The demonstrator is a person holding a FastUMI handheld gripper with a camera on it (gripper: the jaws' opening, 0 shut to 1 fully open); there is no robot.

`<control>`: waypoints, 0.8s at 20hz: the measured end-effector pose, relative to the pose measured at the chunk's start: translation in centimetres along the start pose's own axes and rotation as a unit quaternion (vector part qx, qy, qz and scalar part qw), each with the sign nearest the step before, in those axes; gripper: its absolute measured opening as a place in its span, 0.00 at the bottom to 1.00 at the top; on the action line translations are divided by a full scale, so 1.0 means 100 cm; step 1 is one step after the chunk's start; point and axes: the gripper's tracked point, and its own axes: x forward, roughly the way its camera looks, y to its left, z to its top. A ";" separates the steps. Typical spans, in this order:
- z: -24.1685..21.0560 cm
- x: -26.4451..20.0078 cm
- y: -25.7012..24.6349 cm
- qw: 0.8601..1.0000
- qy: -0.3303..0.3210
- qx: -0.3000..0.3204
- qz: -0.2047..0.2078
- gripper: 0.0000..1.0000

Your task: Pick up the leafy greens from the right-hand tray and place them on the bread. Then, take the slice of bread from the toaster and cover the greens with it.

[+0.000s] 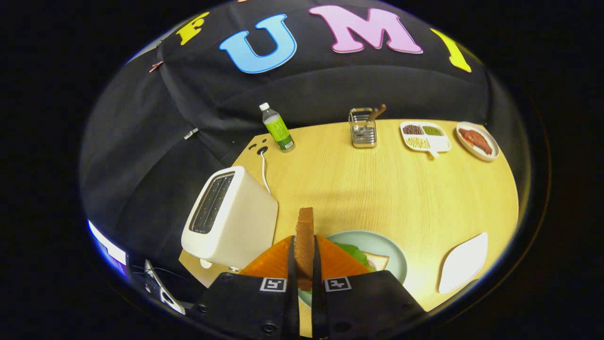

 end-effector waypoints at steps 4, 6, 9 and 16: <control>-0.019 0.010 -0.018 1.000 0.016 0.025 -0.003 0.15; -0.027 0.013 -0.033 1.000 0.018 0.022 -0.014 0.14; -0.032 0.012 -0.066 0.999 0.015 0.020 -0.044 0.16; -0.063 0.003 -0.137 0.988 0.024 -0.056 -0.143 0.63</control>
